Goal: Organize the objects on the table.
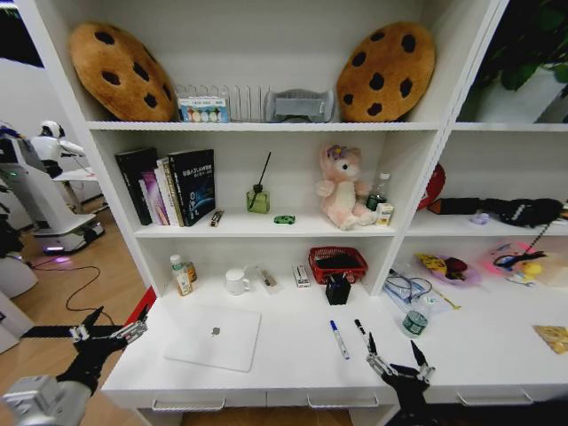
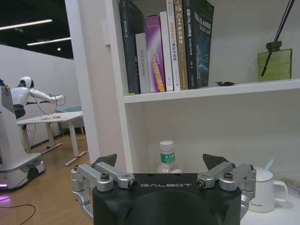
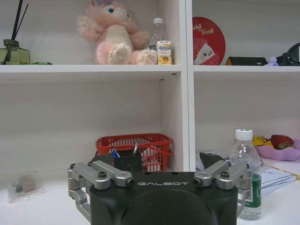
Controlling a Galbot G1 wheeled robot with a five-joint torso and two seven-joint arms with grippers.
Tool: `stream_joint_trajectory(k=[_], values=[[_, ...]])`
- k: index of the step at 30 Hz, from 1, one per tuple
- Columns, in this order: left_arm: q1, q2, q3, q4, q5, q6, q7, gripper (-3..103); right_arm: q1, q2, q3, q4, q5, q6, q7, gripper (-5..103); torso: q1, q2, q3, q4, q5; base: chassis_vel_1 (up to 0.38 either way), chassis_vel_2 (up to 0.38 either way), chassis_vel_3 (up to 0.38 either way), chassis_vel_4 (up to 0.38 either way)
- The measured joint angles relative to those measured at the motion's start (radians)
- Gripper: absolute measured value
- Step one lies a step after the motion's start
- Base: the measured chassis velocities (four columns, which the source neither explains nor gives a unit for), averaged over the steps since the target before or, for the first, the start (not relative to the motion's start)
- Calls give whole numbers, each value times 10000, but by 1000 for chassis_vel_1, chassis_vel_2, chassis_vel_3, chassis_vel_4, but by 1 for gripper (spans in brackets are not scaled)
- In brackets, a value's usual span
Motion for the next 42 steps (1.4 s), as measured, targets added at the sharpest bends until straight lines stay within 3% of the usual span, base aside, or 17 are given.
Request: stream_joint_trajectory(k=[19, 27, 31, 34, 36, 42], values=[[0, 0, 0, 0, 0, 0, 0, 100, 657, -685, -1012, -392, 446, -726, 24, 100, 0, -1, 1, 0, 4, -74, -78, 69, 77], [0, 0, 0, 1, 0, 0, -1, 100, 2433, -1546, -2265, -502, 2581, -3345, 431, 100, 0, -1, 0, 2, -3, 3, 1, -9, 3], [0, 1, 0, 1, 1, 1, -3, 100, 3097, -1779, -2465, -767, 2885, -3754, 687, 100, 0, 0, 0, -1, -3, 0, 0, 0, 0], [0, 1, 0, 0, 1, 1, -1, 100, 4115, -2122, -2844, -1256, 3310, -4232, 1177, 100, 1, -1, 1, 0, 3, 0, 0, 0, 0], [0, 1, 0, 1, 1, 2, 0, 100, 5567, -2700, -3464, -2078, 3919, -4774, 1881, 100, 1, -2, 2, 1, 3, 0, 0, 0, 0], [0, 1, 0, 0, 1, 2, 0, 100, 6759, -3294, -4180, -2740, 4681, -5275, 2332, 100, 1, -1, 1, -1, 1, 0, 0, 0, 0]])
